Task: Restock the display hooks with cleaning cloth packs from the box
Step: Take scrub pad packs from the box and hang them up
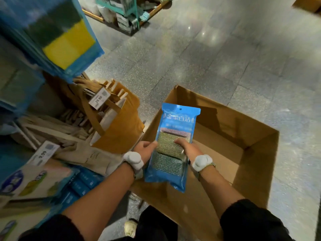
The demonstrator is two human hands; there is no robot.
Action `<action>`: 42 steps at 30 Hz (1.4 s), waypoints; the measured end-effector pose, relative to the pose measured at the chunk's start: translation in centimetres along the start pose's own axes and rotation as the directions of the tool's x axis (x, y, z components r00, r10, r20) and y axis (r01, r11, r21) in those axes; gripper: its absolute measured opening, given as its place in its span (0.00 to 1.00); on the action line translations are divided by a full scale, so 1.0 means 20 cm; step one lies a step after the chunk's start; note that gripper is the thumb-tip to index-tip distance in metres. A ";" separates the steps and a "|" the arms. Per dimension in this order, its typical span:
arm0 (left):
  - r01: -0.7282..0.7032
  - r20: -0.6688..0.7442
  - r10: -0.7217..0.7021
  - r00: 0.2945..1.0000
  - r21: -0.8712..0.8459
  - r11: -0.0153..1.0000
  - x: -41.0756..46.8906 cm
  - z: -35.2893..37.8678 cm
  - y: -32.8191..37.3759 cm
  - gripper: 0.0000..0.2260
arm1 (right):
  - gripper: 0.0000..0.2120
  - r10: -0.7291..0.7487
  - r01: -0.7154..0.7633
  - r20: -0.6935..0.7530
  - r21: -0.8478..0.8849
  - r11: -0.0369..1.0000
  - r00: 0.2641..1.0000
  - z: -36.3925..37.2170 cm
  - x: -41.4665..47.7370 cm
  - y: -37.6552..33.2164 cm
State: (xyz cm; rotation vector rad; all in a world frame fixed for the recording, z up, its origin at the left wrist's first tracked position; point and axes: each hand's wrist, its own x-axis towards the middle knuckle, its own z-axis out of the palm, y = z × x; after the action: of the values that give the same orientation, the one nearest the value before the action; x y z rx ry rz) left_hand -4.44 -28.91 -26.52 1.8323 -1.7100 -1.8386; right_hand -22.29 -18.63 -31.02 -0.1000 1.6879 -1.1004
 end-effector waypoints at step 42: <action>-0.388 -0.538 0.150 0.830 -0.362 0.847 -1.17 -1.42 0.24 0.13 | 0.29 -0.427 0.528 0.464 -0.108 0.842 0.776 1.14 -0.66 -1.55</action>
State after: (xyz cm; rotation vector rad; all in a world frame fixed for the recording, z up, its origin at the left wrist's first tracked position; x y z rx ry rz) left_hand 20.08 -33.04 1.09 1.5645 -1.1558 -1.3436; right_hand -11.93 -43.03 -0.09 -0.9128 1.4091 -1.1371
